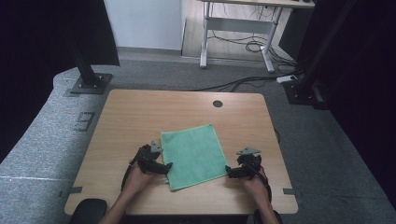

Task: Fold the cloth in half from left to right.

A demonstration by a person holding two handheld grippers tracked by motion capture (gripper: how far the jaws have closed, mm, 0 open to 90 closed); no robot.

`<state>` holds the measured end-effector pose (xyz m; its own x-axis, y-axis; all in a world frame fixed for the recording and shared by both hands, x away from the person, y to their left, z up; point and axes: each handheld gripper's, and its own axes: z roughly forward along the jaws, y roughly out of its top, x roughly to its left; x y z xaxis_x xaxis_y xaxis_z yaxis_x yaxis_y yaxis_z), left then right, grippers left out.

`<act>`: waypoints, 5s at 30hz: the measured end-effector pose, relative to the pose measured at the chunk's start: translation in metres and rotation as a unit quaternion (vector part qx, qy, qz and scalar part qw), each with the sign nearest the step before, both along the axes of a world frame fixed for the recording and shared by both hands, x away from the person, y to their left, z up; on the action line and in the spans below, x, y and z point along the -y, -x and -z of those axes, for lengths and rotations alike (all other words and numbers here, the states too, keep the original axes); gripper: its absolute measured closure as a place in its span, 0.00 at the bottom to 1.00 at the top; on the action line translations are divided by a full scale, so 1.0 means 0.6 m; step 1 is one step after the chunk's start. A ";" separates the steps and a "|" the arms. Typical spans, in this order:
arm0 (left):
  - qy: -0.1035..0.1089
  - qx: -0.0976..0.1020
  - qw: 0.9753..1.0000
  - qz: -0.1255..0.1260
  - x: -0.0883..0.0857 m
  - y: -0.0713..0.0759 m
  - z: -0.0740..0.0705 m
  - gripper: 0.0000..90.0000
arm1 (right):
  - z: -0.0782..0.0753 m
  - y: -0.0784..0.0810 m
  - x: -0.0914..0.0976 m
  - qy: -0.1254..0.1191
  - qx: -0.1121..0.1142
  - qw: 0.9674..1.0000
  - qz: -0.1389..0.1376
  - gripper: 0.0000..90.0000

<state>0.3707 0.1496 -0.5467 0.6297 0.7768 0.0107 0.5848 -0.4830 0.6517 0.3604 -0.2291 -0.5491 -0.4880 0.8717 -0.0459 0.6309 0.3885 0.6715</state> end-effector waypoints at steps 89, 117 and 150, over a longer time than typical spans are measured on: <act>0.015 0.002 0.994 -0.108 -0.064 -0.174 0.003 0.02 | -0.023 0.031 -0.098 -0.075 -0.012 0.987 -0.141 0.01; 0.017 0.003 0.994 -0.106 -0.064 -0.173 0.003 0.03 | -0.028 0.086 -0.278 -0.071 -0.041 0.946 -0.312 0.30; 0.090 -0.027 0.995 -0.046 -0.087 -0.155 -0.015 0.98 | -0.037 0.097 -0.319 -0.033 -0.031 0.945 -0.324 0.94</act>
